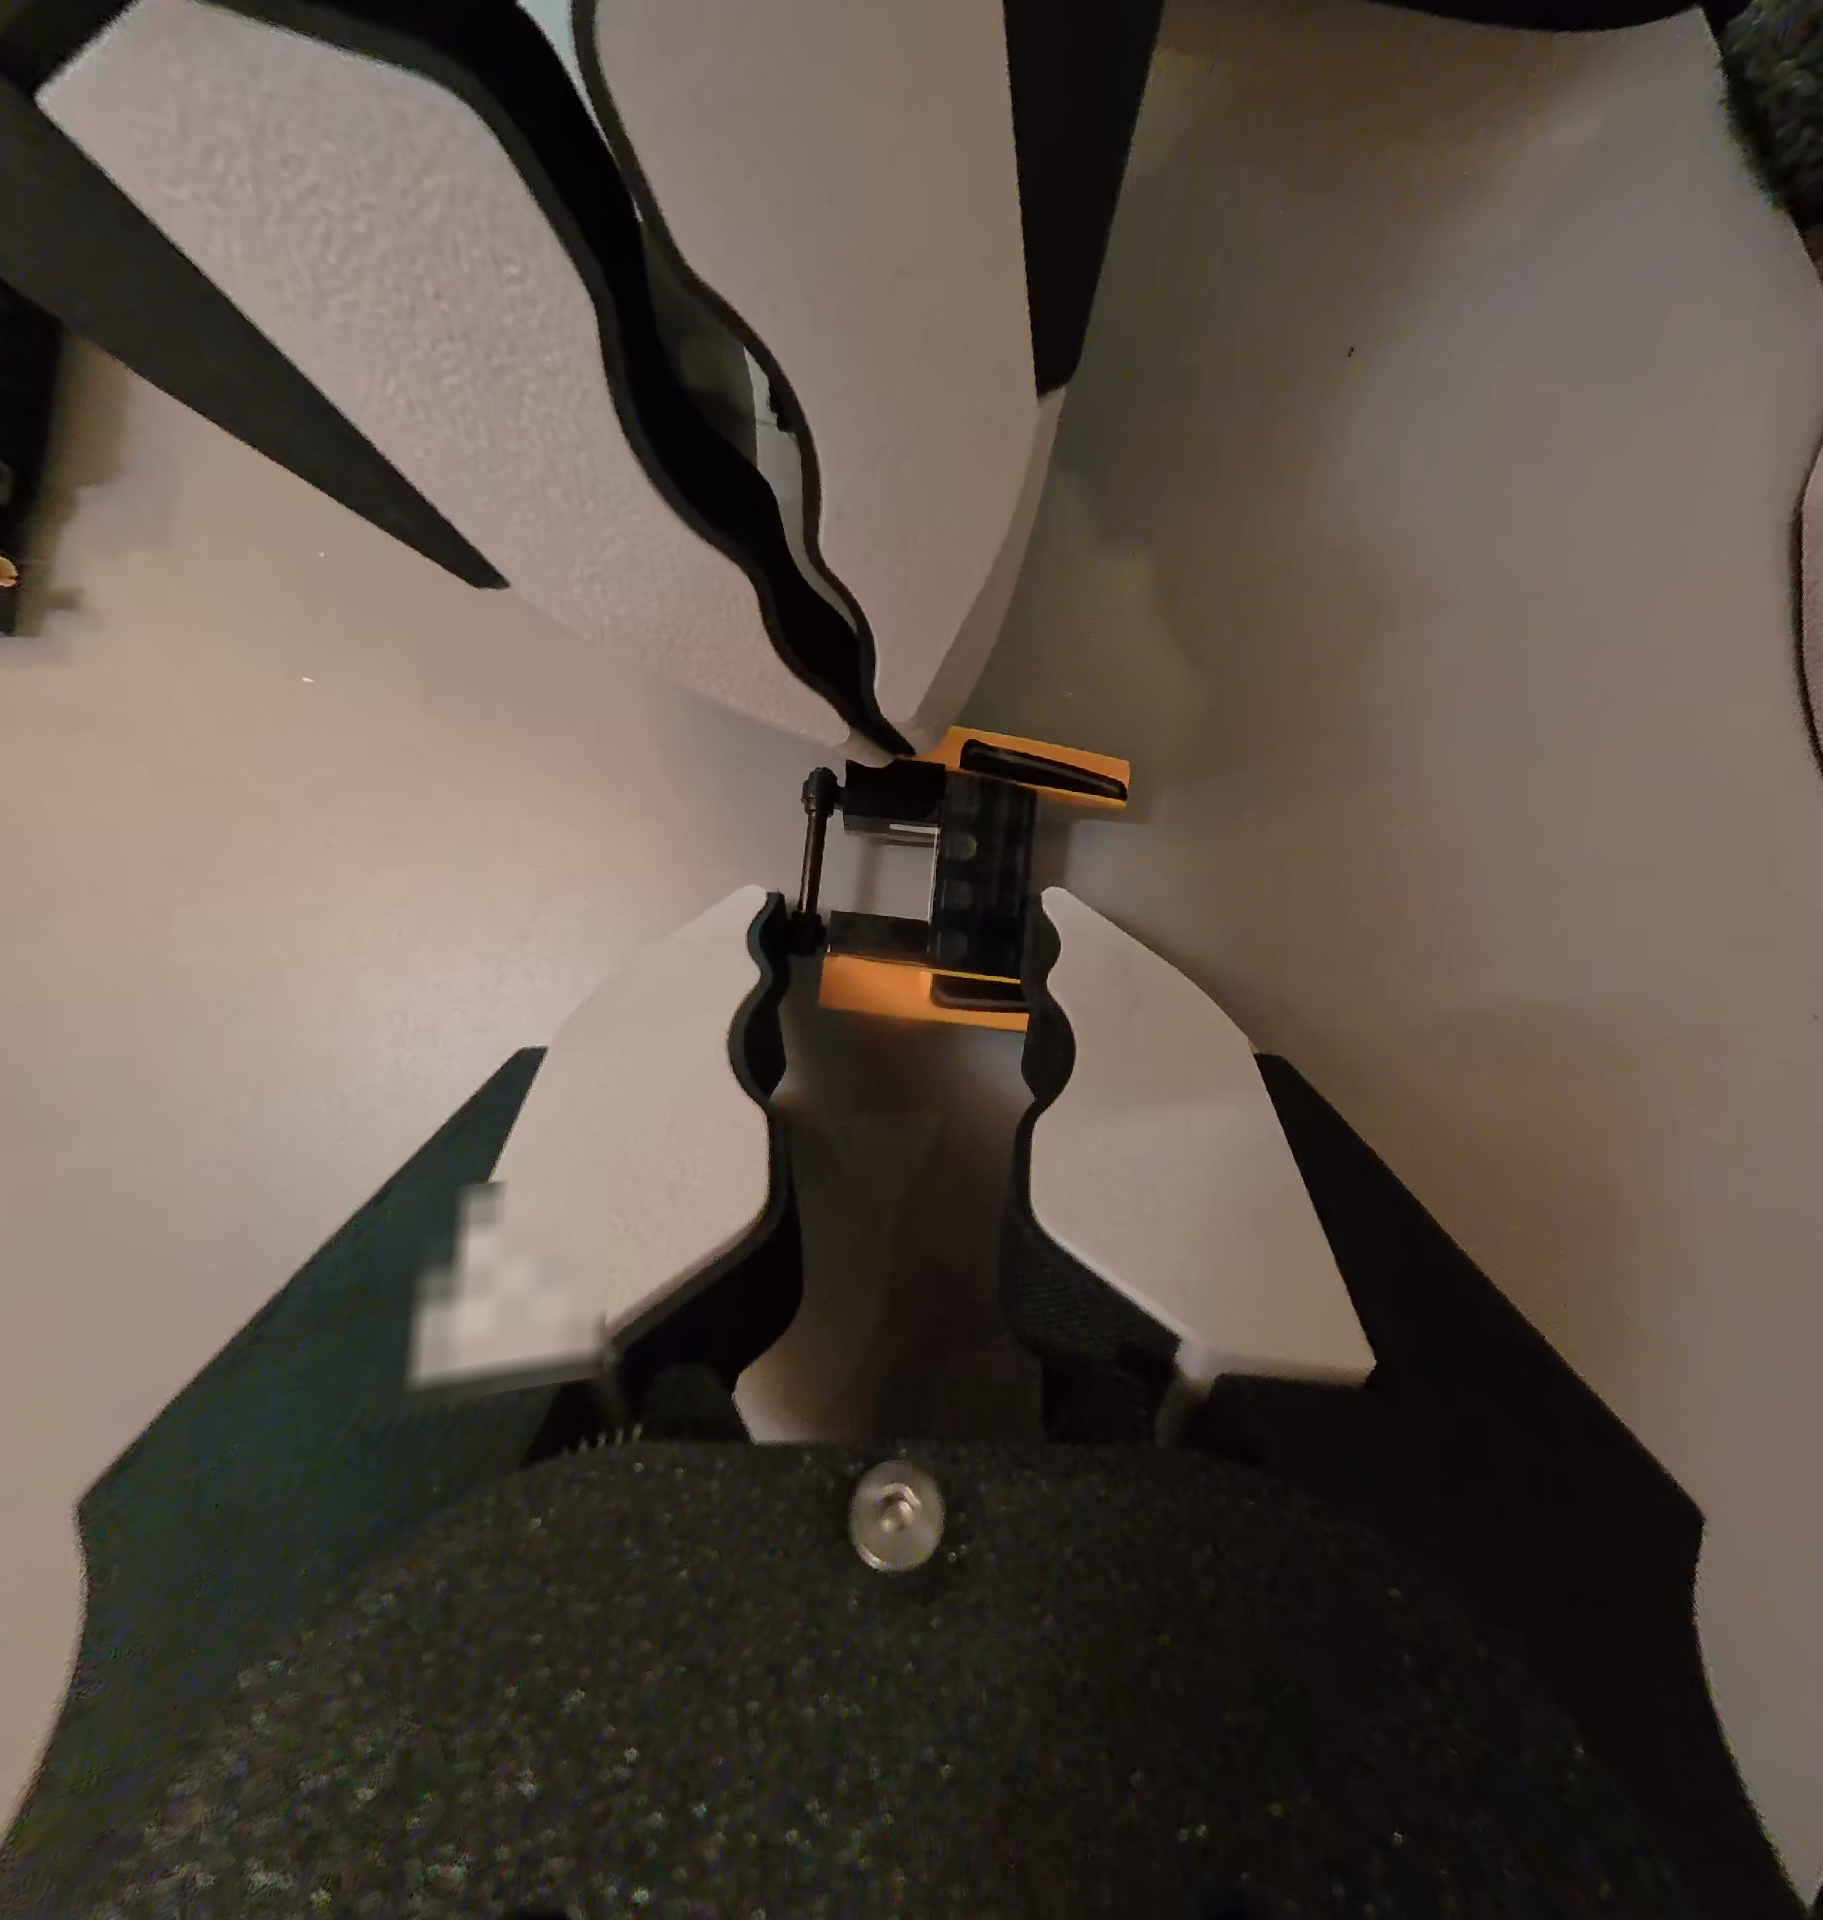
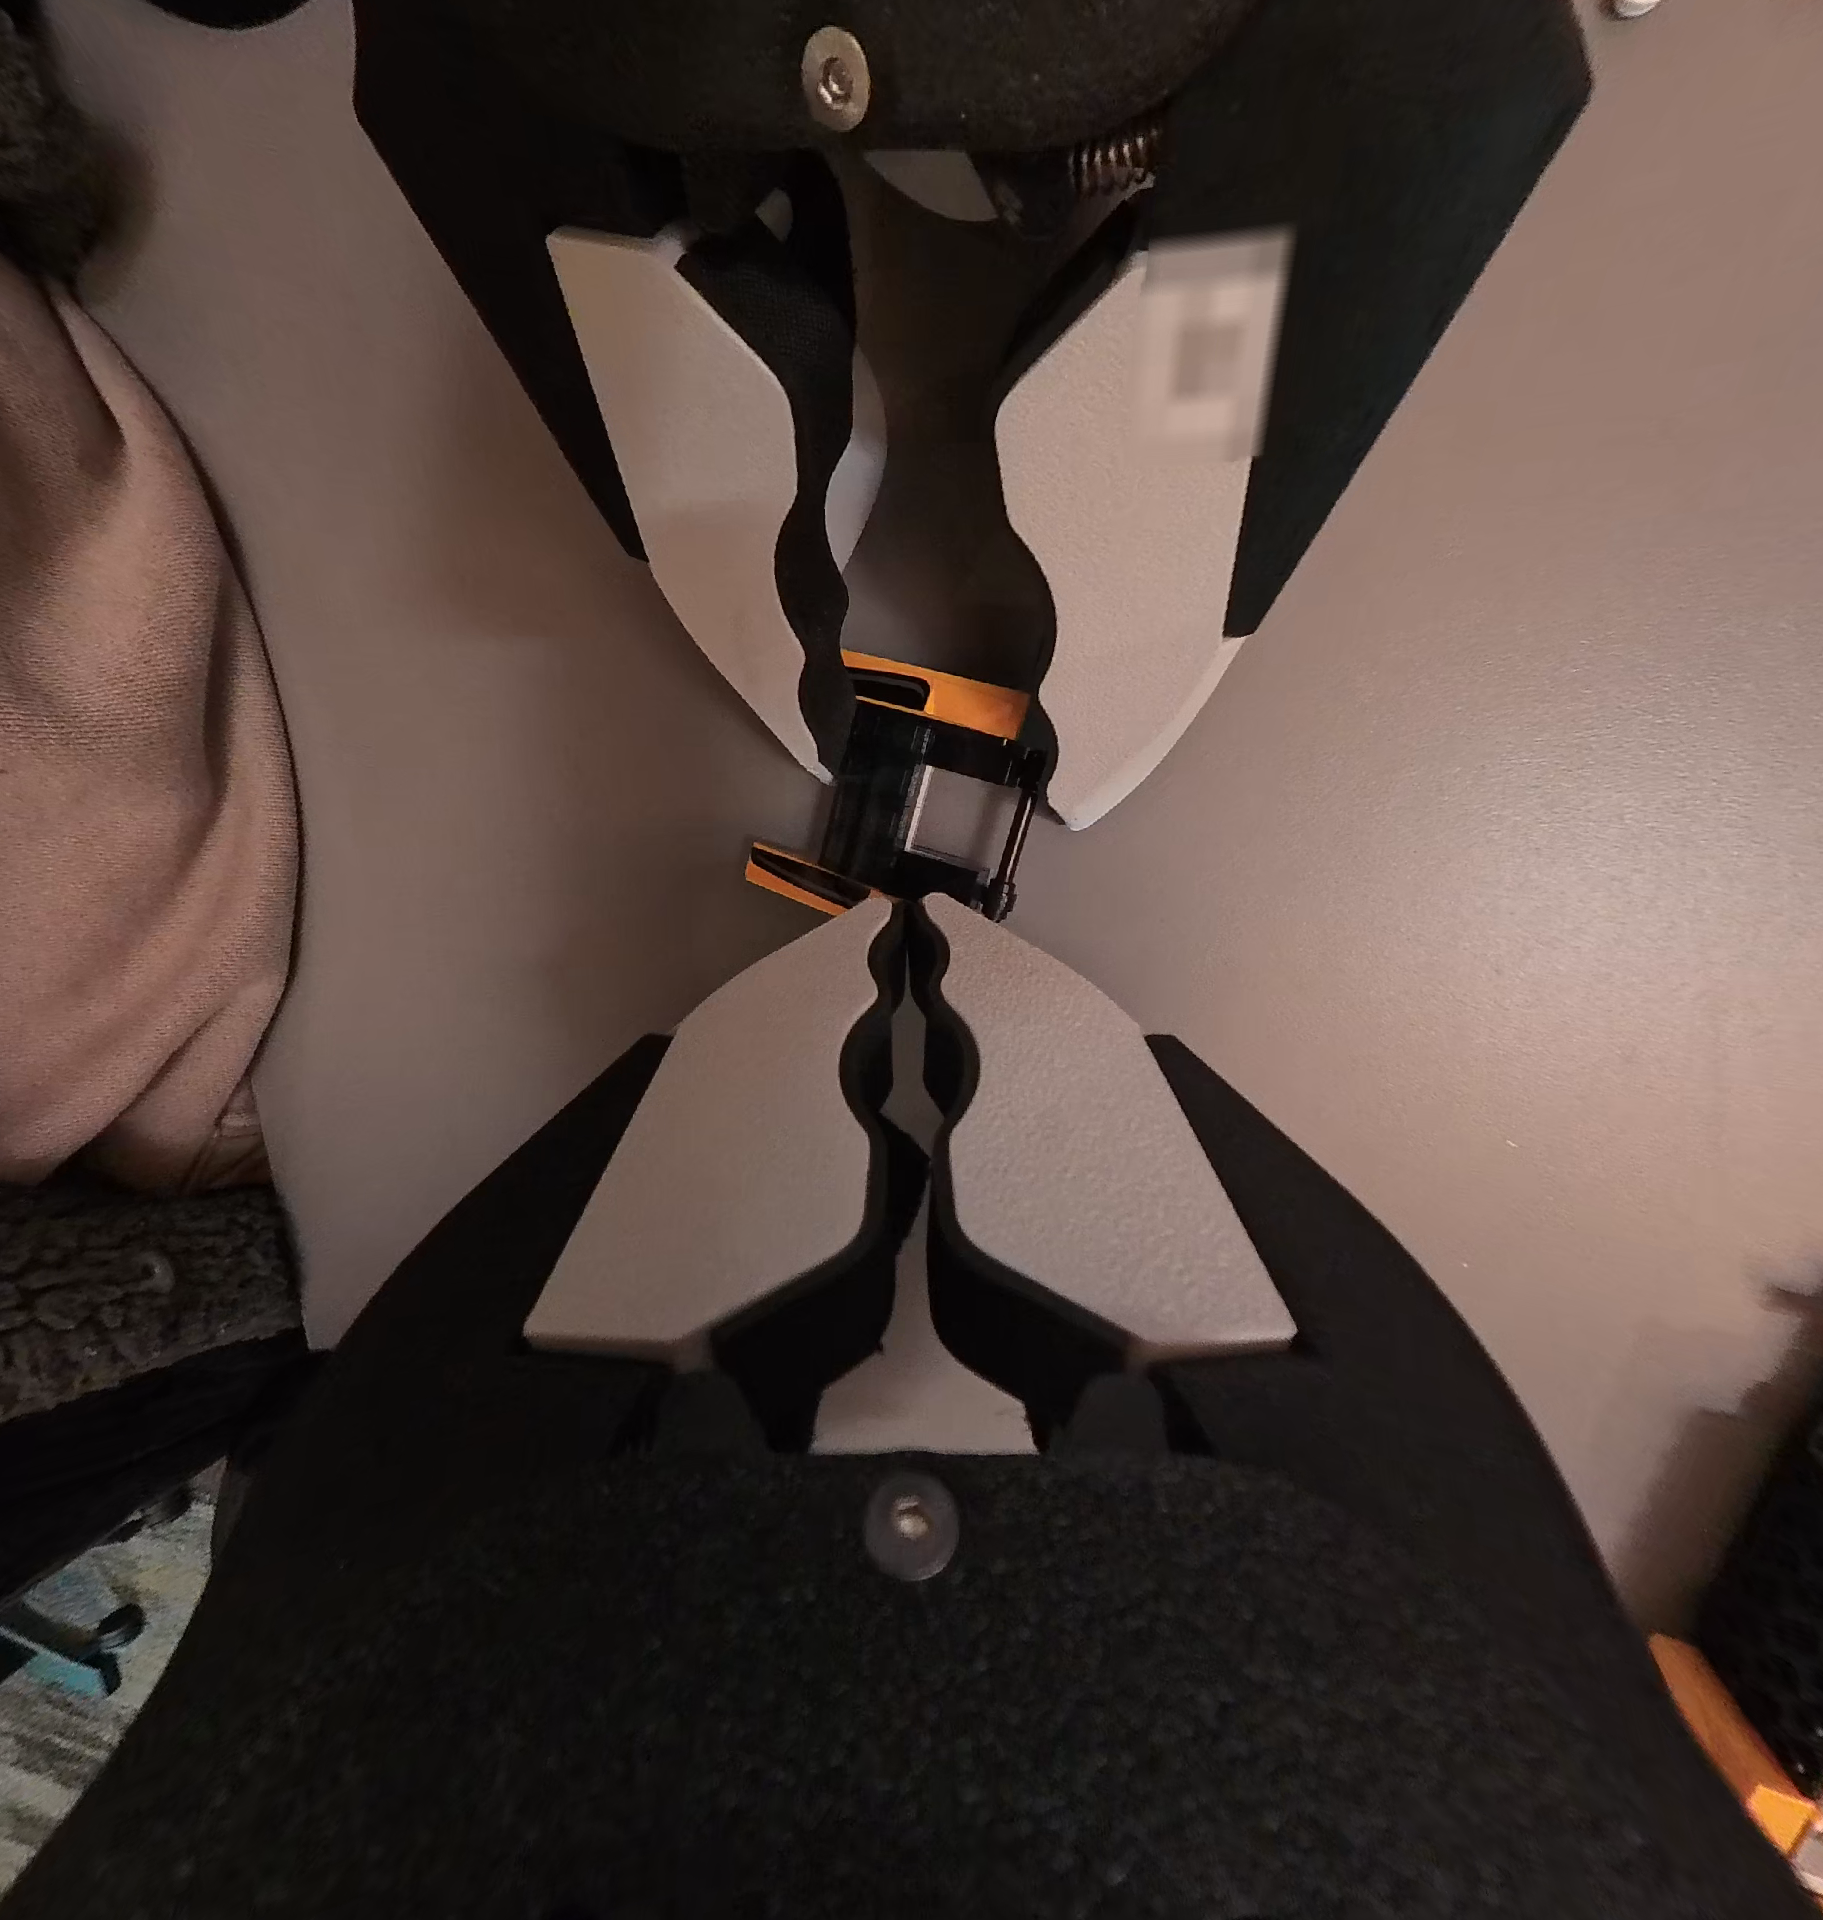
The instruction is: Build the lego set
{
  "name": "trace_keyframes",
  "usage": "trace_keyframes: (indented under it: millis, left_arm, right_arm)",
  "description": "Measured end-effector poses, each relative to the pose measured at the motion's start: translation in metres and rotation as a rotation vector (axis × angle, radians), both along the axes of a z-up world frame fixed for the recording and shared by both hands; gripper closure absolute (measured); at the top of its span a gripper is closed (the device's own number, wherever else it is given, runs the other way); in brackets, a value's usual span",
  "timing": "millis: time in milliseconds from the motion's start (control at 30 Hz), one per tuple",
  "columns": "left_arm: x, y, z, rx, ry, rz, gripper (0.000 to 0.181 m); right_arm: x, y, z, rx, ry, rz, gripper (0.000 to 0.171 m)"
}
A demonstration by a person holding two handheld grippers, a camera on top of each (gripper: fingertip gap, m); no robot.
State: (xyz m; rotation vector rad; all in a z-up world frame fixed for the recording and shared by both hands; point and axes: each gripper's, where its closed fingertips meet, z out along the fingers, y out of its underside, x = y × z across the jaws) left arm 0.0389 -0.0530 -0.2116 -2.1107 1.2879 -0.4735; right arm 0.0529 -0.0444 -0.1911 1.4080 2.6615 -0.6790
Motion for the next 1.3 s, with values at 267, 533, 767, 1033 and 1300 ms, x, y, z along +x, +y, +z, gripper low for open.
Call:
trace_keyframes:
  millis: [267, 533, 767, 1033, 1300]
  left_arm:
    - [0.000, 0.000, 0.000, -0.008, 0.003, 0.009, 0.138]
    - [-0.002, 0.001, 0.000, -0.016, 0.005, 0.021, 0.138]
    - [-0.004, 0.002, 0.000, -0.024, 0.004, 0.038, 0.138]
    - [-0.006, 0.003, -0.001, -0.048, 0.009, 0.078, 0.139]
    - [-0.007, 0.003, -0.001, -0.052, 0.011, 0.090, 0.139]
  right_arm:
    - [0.000, 0.000, 0.000, -0.010, -0.021, -0.009, 0.171]
    - [-0.003, 0.001, 0.001, -0.012, -0.008, -0.020, 0.171]
    - [-0.006, 0.003, 0.001, 0.020, 0.040, -0.041, 0.170]
    - [-0.008, 0.005, 0.000, 0.088, 0.125, -0.048, 0.166]
    - [-0.010, 0.009, 0.000, 0.154, 0.219, -0.066, 0.155]
